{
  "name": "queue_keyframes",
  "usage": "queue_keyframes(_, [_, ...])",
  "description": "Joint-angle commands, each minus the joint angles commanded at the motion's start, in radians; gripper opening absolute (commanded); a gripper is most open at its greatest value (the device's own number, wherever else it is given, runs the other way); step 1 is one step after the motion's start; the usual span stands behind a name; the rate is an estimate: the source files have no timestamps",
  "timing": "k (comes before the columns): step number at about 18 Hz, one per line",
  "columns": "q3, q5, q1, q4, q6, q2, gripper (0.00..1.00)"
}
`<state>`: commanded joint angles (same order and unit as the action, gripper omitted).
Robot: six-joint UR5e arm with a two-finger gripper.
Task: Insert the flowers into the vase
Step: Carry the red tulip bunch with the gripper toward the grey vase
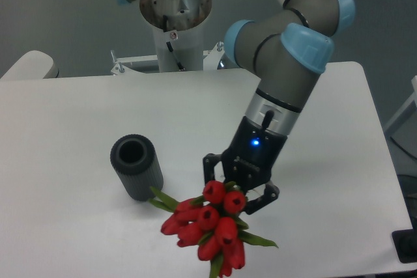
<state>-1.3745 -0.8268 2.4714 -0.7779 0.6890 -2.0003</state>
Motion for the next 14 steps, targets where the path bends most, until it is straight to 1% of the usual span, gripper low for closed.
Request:
queue_keyframes(2, [-0.002,-0.002,-0.014,0.015,-0.037,0.003,0.23])
queue_keyframes(6, [-0.002,0.018,-0.048,0.017,-0.060,0.015,0.23])
queue_keyframes(7, [-0.002,0.050,-0.049,0.017,-0.066,0.015,0.22])
queue_keyframes(10, [-0.012,0.196,-0.031,0.015,-0.115,0.037,0.22])
queue_keyframes(11, [-0.027,0.228,-0.020,0.017,-0.118,0.041,0.22])
queue_keyframes(14, [-0.086,0.302,-0.014,0.020,-0.109,0.089,0.22])
